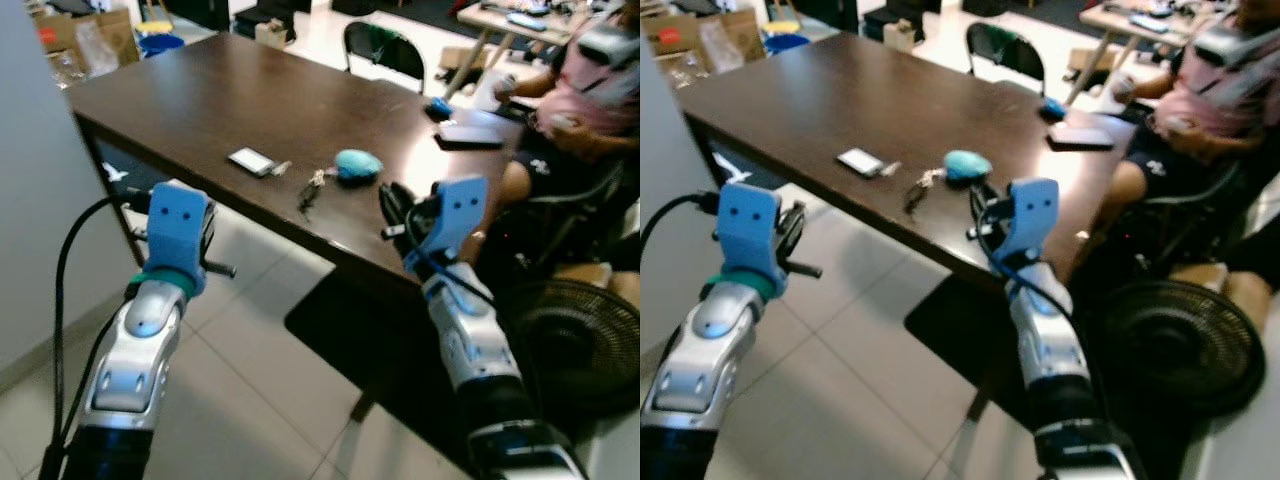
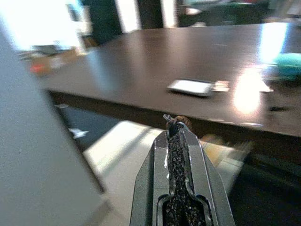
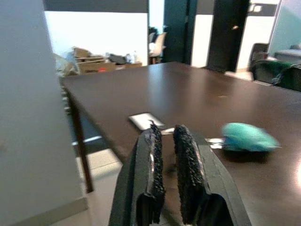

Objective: Hang keys on a hook

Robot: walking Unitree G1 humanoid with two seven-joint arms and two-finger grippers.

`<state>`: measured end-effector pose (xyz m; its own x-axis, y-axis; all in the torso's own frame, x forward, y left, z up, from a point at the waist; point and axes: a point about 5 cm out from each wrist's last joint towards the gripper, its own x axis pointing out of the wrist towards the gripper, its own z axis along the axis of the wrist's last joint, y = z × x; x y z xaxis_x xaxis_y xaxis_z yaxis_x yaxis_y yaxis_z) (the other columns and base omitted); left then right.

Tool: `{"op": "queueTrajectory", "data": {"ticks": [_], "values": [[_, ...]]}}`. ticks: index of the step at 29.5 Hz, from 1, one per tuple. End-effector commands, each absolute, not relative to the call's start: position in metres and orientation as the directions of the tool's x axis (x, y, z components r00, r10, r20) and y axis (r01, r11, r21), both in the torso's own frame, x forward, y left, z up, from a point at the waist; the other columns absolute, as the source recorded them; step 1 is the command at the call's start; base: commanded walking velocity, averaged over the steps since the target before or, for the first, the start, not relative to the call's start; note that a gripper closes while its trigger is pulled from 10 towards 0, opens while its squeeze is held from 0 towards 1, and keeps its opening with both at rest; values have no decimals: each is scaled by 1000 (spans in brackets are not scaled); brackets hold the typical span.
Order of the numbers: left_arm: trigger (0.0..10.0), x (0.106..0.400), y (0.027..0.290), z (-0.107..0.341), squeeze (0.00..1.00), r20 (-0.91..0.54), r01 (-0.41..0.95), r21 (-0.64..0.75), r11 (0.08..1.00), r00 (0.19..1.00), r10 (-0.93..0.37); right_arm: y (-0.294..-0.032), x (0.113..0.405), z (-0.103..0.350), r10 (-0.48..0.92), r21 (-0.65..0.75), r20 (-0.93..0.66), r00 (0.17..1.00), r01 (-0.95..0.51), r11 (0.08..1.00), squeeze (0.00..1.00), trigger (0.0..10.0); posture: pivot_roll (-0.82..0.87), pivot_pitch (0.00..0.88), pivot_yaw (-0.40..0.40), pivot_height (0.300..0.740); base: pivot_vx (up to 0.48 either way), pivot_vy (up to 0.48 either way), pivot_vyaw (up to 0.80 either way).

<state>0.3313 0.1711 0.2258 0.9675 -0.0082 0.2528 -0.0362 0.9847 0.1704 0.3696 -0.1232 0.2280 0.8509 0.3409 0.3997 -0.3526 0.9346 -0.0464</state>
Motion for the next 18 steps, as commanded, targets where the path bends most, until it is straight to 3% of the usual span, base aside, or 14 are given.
{"op": "queueTrajectory", "data": {"ticks": [1, 14, 18], "values": [[10000, 330, 167, 222, 0, 244, -19, 166, 986, 969, -22, -130, 370, 225, 324, -43, 389, 862, -334, 941, 0, 10000, 95, 66, 31, 740, 0, 386, 0], [10000, 331, 168, 222, 0, 247, -18, 163, 986, 969, -23, -130, 371, 225, 321, -39, 390, 863, -333, 942, 0, 10000, 97, 70, 34, 740, 0, 368, 0], [10000, 331, 167, 223, 0, 253, -19, 174, 985, 967, -26, -130, 371, 224, 321, -35, 388, 864, -334, 942, 0, 10000, 97, 72, 34, 740, 0, 0, -113]]}}
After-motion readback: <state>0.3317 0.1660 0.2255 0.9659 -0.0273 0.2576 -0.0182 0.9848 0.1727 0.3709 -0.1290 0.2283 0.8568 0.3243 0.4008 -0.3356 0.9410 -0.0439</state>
